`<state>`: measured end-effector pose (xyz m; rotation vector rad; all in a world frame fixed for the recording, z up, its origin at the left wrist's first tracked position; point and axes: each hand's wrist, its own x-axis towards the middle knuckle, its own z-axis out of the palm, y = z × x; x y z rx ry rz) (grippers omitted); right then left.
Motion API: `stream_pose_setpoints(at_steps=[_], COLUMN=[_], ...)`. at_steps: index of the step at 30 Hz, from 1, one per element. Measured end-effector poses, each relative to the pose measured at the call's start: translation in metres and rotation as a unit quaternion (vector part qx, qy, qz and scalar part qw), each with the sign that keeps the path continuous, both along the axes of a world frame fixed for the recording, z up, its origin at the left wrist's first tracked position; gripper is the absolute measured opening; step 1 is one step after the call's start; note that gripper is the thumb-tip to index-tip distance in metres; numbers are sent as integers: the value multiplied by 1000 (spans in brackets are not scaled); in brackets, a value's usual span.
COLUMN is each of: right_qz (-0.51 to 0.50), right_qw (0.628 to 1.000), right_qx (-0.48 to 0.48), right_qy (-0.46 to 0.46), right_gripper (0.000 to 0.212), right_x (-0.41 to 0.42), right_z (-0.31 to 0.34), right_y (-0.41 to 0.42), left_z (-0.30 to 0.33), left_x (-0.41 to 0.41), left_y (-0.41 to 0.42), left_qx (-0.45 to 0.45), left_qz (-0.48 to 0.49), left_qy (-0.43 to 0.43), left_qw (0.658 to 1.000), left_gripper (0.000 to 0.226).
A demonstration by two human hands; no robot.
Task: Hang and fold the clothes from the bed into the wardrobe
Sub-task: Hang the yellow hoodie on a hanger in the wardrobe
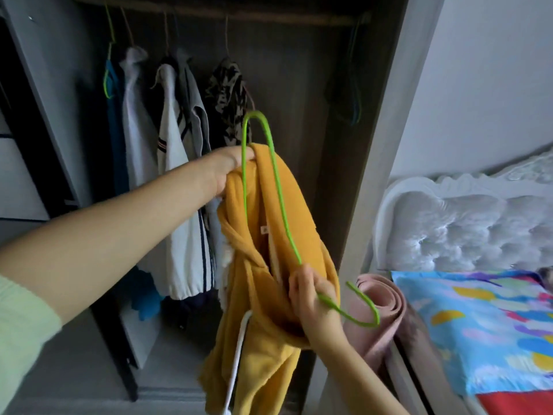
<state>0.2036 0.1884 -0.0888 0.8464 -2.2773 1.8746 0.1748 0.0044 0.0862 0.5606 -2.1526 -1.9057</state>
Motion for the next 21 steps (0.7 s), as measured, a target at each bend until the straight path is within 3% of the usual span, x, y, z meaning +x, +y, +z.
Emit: stream_pose_setpoints(at_steps=[3,7,11,13,18,21], right_qz=[54,70,93,77,87,113], right_qw=[991,973,908,881,884,844], right_qx=[57,207,401,451,418,475], right_qy=[-109,-73,-82,-120,-190,-221], right_gripper=[46,30,28,26,35,34], right_x=[3,9,3,3,-16,-18], right_z=[-2,45,53,49,79,69], right_y=[14,30,41,39,20,-2], left_z=[-9,-55,-80,-85,-105,-118], left_x=[-5,-10,-8,-7,11,8], left_y=[-34,-65,-63,-48,2,26], left_qx=[-19,-197,-278,-348,-567,-678], left_qz=[49,113,82,59,-84,-135], left_qy=[25,-12,-32,-20,18,-100], left_qw=[998,974,956,935,819,716], left_gripper=[32,23,25,23,11,11])
